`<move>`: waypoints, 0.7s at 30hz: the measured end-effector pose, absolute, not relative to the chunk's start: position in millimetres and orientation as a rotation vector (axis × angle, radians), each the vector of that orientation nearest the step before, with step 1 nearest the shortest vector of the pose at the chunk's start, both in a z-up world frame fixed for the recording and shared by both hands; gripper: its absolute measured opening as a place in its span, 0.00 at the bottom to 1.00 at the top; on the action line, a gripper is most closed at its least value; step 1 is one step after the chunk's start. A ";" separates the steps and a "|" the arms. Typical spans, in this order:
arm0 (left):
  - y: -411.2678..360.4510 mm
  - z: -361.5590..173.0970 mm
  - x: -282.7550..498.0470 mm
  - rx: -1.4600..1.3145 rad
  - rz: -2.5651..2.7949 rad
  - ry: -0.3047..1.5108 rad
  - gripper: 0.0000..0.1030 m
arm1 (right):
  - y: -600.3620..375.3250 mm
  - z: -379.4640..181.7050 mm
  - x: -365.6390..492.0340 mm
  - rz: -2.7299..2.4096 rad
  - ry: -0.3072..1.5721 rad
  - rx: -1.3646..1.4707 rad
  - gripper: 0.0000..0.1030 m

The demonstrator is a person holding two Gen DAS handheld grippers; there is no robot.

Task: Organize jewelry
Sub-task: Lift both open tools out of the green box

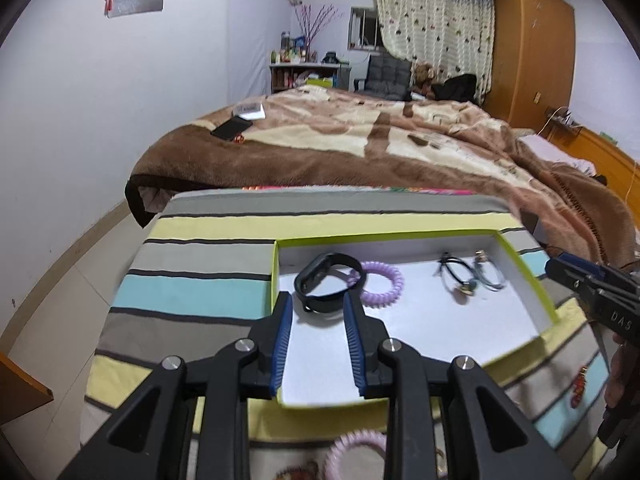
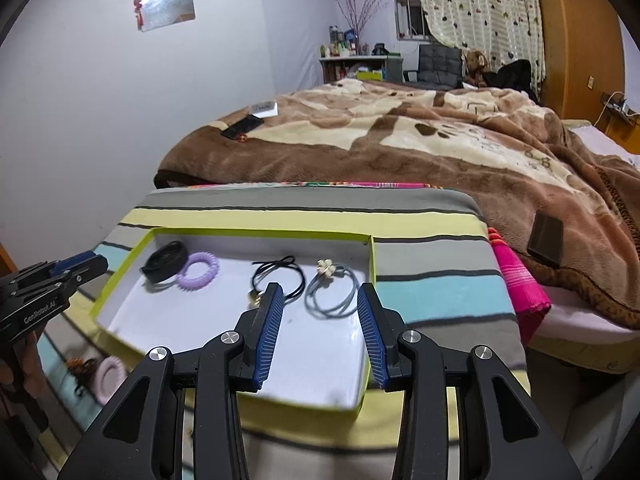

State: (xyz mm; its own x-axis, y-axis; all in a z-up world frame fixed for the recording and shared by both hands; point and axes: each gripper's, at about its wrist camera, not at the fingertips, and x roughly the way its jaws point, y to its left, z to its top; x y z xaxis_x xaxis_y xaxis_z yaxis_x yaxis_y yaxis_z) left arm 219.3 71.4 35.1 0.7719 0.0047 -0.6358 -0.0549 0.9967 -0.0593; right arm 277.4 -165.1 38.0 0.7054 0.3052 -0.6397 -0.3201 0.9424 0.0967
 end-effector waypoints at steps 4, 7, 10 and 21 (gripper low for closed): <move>66.8 43.2 191.7 -0.077 0.033 0.642 0.27 | -167.7 44.9 247.9 0.352 0.669 -0.031 0.39; 64.2 45.3 170.1 -0.084 0.034 0.620 0.27 | -169.0 47.6 227.7 0.360 0.653 -0.028 0.39; 60.2 44.6 149.5 -0.079 0.036 0.609 0.27 | -170.3 49.3 202.7 0.365 0.635 -0.034 0.39; 44.7 37.8 92.3 -0.062 0.028 0.590 0.27 | -176.3 40.8 132.3 0.393 0.626 -0.021 0.39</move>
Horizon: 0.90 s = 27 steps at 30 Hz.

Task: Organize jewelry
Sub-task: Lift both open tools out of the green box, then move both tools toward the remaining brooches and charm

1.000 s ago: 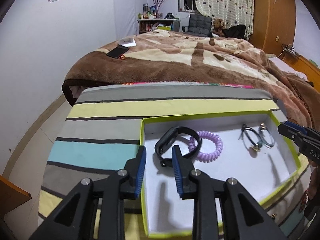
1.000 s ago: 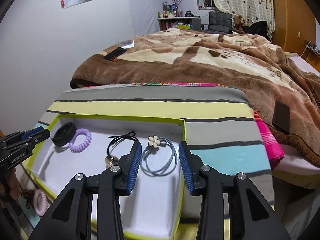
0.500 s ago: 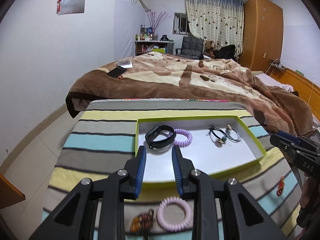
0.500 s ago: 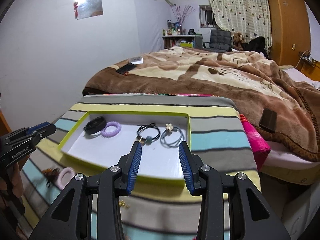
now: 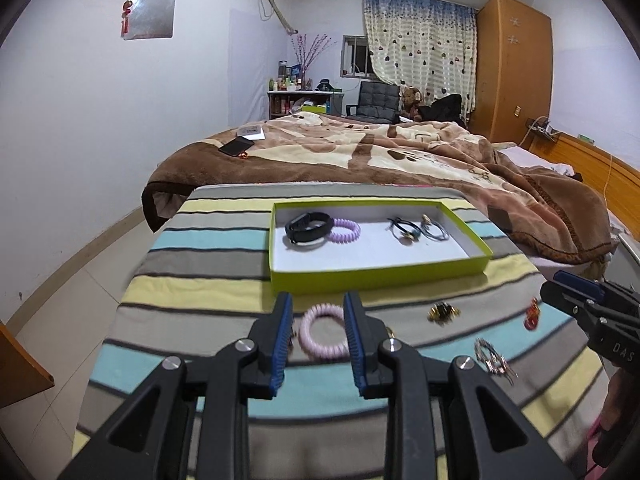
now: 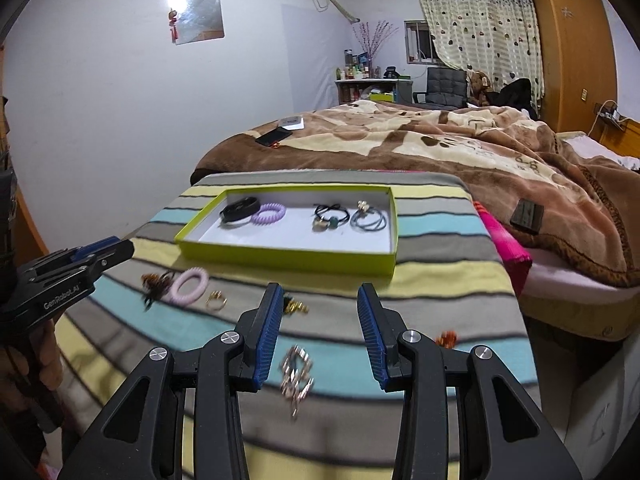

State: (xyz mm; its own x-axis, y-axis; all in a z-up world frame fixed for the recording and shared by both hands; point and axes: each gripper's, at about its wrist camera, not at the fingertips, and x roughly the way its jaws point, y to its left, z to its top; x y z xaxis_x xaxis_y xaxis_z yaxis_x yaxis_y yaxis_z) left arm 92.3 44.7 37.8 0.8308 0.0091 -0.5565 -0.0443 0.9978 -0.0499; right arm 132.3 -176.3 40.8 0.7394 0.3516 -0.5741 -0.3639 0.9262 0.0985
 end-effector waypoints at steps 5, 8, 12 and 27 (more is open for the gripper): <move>33.9 36.4 72.0 -0.045 0.013 0.580 0.27 | -176.4 36.5 110.2 0.396 0.627 -0.025 0.39; 29.8 33.6 61.7 -0.044 0.002 0.584 0.27 | -179.2 34.8 101.0 0.396 0.629 -0.013 0.39; 26.5 31.5 50.3 -0.045 -0.012 0.584 0.27 | -182.4 35.3 91.0 0.386 0.623 -0.015 0.39; 24.8 23.4 35.2 -0.053 -0.020 0.597 0.27 | -188.6 30.6 74.9 0.378 0.633 -0.017 0.39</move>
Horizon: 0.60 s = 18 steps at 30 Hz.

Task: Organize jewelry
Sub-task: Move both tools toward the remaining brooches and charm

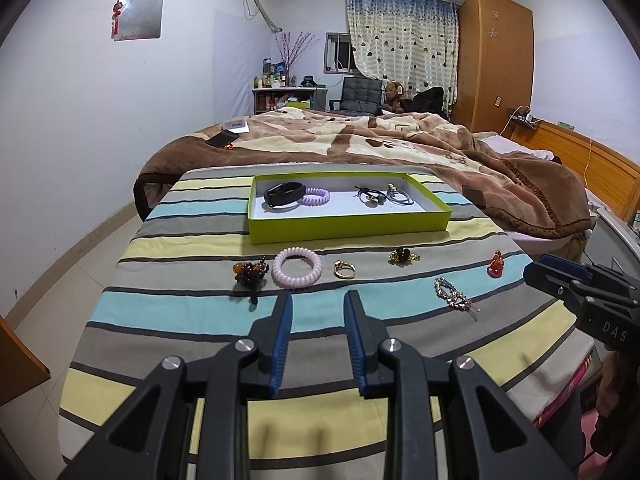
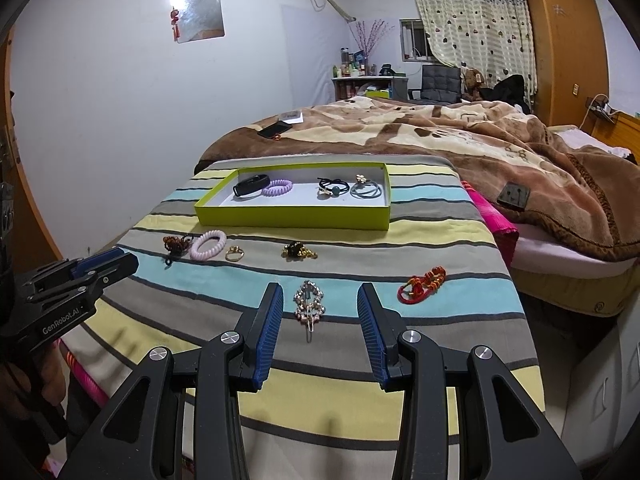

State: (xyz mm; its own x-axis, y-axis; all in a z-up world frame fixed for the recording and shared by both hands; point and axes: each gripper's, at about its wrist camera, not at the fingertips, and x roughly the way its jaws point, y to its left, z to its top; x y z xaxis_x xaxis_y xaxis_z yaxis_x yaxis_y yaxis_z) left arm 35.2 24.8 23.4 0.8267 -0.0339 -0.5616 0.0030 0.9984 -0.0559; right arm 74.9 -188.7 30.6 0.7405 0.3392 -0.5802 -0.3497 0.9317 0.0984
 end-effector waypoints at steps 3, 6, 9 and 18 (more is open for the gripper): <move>26.9 22.1 35.6 -0.055 -0.014 0.598 0.27 | -189.1 29.4 74.9 0.379 0.638 -0.016 0.39; 29.5 20.6 38.1 -0.056 -0.009 0.602 0.28 | -187.5 27.6 76.3 0.382 0.643 -0.018 0.39; 33.2 18.3 40.9 -0.063 -0.003 0.610 0.30 | -186.0 25.5 79.1 0.386 0.653 -0.019 0.39; 47.8 11.0 54.9 -0.073 0.030 0.639 0.35 | -172.5 22.1 94.0 0.410 0.673 -0.031 0.39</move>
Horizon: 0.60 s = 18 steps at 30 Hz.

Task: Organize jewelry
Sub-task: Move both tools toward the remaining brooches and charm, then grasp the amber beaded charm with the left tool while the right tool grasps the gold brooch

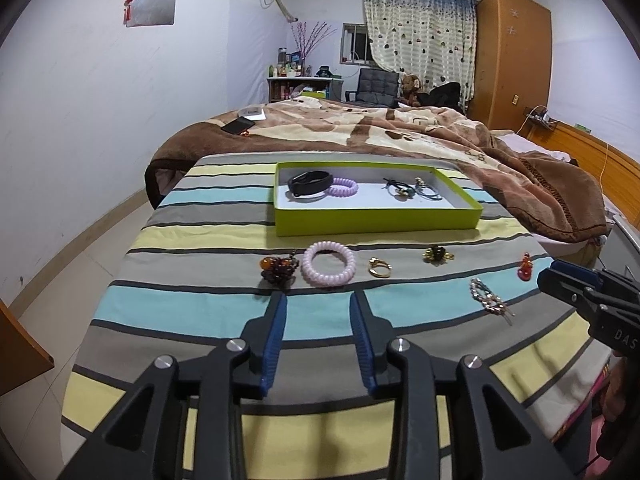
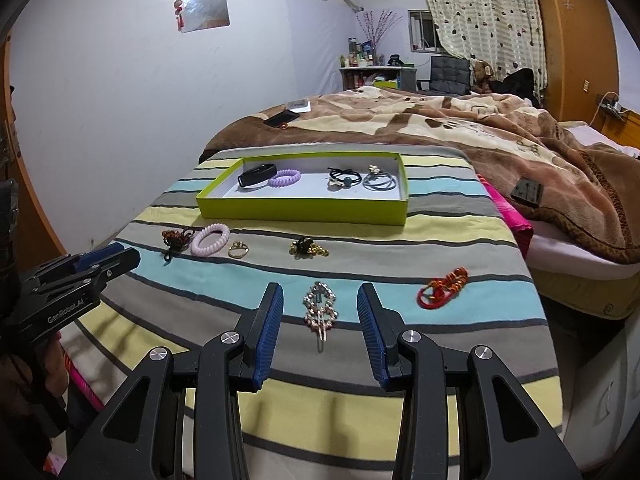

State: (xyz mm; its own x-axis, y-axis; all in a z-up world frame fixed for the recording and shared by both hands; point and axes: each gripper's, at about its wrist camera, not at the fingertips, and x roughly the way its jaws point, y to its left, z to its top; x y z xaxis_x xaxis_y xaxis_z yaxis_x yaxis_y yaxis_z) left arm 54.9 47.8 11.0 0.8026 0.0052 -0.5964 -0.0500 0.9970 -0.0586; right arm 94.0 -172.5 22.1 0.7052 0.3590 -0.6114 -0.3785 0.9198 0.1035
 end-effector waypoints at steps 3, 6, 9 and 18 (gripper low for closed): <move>53.8 8.8 62.4 -0.075 0.043 0.650 0.37 | -166.5 19.9 100.2 0.422 0.681 -0.035 0.39; 60.0 5.1 72.4 -0.074 0.052 0.671 0.39 | -158.9 17.8 108.1 0.434 0.691 -0.039 0.39; 63.6 0.7 83.1 -0.073 0.055 0.697 0.40 | -152.5 15.8 117.4 0.437 0.703 -0.042 0.39; 73.3 -10.6 113.4 -0.106 0.057 0.776 0.43 | -136.6 6.1 149.0 0.443 0.761 -0.060 0.39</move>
State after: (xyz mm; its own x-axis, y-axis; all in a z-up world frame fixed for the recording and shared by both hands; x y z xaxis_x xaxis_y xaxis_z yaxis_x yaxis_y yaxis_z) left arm 113.4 73.3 -10.6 0.7124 0.0124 -0.7016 -0.0905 0.9931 -0.0744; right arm 149.0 -136.6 6.1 0.6372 0.3661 -0.6782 -0.4088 0.9065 0.1052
